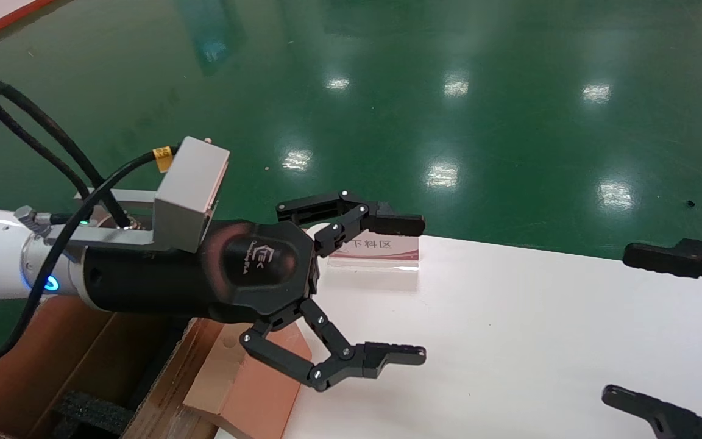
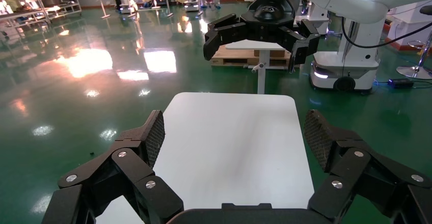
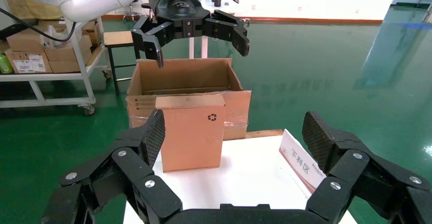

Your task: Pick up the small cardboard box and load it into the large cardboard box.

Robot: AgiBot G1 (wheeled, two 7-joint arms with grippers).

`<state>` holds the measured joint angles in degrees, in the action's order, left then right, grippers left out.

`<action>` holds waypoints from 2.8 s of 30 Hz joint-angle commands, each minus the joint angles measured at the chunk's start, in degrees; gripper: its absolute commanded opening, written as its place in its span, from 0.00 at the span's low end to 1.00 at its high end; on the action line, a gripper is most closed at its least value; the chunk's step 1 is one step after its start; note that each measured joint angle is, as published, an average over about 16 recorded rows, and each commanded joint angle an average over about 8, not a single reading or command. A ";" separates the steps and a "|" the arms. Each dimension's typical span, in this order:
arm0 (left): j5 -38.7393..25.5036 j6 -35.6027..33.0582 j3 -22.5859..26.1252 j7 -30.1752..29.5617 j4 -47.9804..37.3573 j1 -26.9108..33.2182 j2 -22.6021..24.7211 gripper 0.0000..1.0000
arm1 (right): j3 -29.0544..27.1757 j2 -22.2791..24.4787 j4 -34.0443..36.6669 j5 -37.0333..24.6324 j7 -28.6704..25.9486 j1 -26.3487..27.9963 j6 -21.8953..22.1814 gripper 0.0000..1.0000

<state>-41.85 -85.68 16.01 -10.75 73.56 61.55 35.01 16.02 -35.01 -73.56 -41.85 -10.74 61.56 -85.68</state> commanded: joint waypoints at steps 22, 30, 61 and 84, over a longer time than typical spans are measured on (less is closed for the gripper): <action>-3.90 1.41 1.54 -3.58 0.63 1.02 -2.01 1.00 | 0.03 -0.01 0.05 0.01 0.03 0.03 -0.01 1.00; -18.24 0.47 7.32 -11.98 3.49 8.67 -4.40 1.00 | 0.07 0.00 0.06 0.03 0.05 0.04 -0.01 1.00; -40.14 -5.24 53.15 -51.22 4.14 50.74 0.08 1.00 | 0.21 0.06 0.07 0.12 0.12 0.07 0.05 1.00; -33.38 -4.39 85.43 -63.57 4.15 70.30 4.43 1.00 | 0.30 0.10 0.07 0.19 0.17 0.09 0.09 1.00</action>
<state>-75.19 -90.03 100.92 -74.06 77.72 131.56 39.30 16.32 -34.91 -73.49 -41.66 -10.58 61.65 -85.59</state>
